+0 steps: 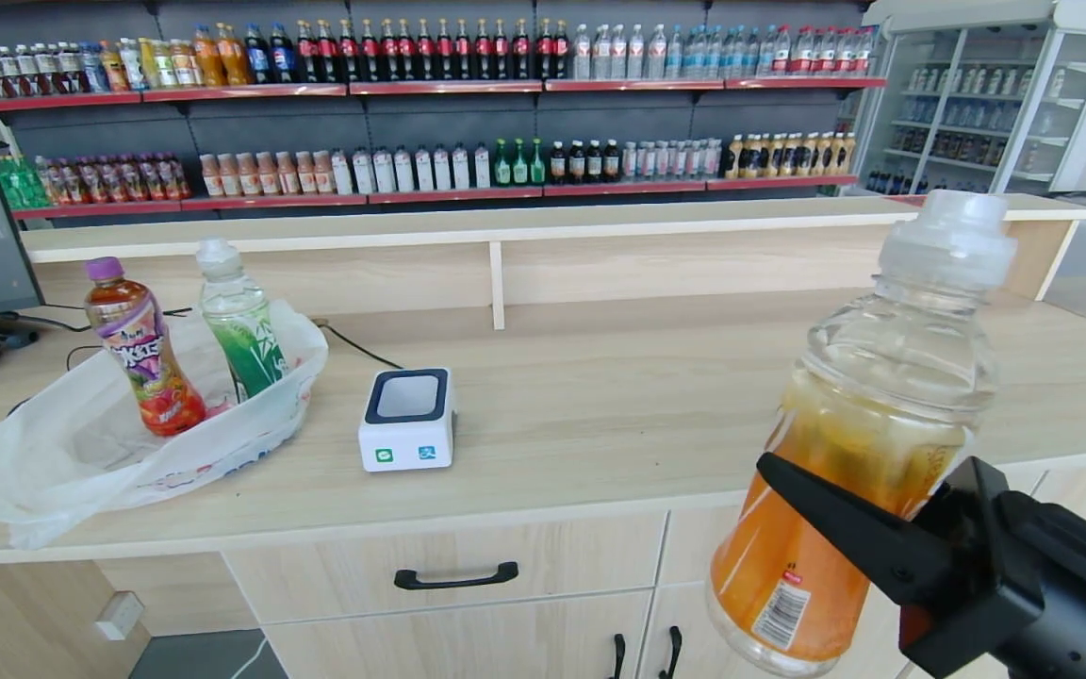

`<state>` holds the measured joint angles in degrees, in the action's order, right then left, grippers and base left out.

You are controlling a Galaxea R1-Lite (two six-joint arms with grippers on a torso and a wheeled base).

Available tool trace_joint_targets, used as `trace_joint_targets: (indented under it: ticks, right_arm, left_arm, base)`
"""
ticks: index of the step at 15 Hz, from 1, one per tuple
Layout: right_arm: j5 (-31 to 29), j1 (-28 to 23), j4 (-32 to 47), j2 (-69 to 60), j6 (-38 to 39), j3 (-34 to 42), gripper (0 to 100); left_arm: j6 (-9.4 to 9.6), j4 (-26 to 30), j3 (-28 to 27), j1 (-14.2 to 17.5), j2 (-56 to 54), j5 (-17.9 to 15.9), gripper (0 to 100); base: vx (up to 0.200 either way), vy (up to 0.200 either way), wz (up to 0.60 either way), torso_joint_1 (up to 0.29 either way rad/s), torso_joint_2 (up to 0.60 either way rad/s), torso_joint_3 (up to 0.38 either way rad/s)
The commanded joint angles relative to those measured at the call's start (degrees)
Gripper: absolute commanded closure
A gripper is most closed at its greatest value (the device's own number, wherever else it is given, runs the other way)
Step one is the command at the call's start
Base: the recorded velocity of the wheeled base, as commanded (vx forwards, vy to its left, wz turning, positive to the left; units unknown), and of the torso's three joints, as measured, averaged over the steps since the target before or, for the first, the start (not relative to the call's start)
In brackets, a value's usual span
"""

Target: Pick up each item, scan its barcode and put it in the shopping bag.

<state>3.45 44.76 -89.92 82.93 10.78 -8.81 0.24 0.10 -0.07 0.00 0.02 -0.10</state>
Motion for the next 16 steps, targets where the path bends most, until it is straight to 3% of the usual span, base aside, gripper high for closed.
trace_joint_targets:
  ticks: [1, 4, 13, 16]
  right_arm:
    - [2.0, 0.1, -0.1, 0.7, 0.7, 0.0, 100]
    - [6.0, 0.2, -0.1, 0.6, 4.2, 0.9, 100]
    - [6.1, 4.6, -0.1, 2.4, 20.7, -7.4, 100]
    - [6.1, 5.2, -0.1, 2.7, 22.8, -9.7, 100]
  left_arm:
    - [0.02, 0.0, 0.1, 0.0, 0.0, 0.0, 0]
    - [0.02, 0.0, 0.0, 0.0, 0.0, 0.0, 0]
    - [0.02, 0.0, 0.0, 0.0, 0.0, 0.0, 0]
    - [0.02, 0.0, 0.0, 0.0, 0.0, 0.0, 0]
  base:
    - [0.000, 0.000, 0.00, 0.000, 0.00, 0.000]
    - [0.000, 0.000, 0.00, 0.000, 0.00, 0.000]
    - [0.000, 0.000, 0.00, 0.000, 0.00, 0.000]
    - [0.000, 0.000, 0.00, 0.000, 0.00, 0.000]
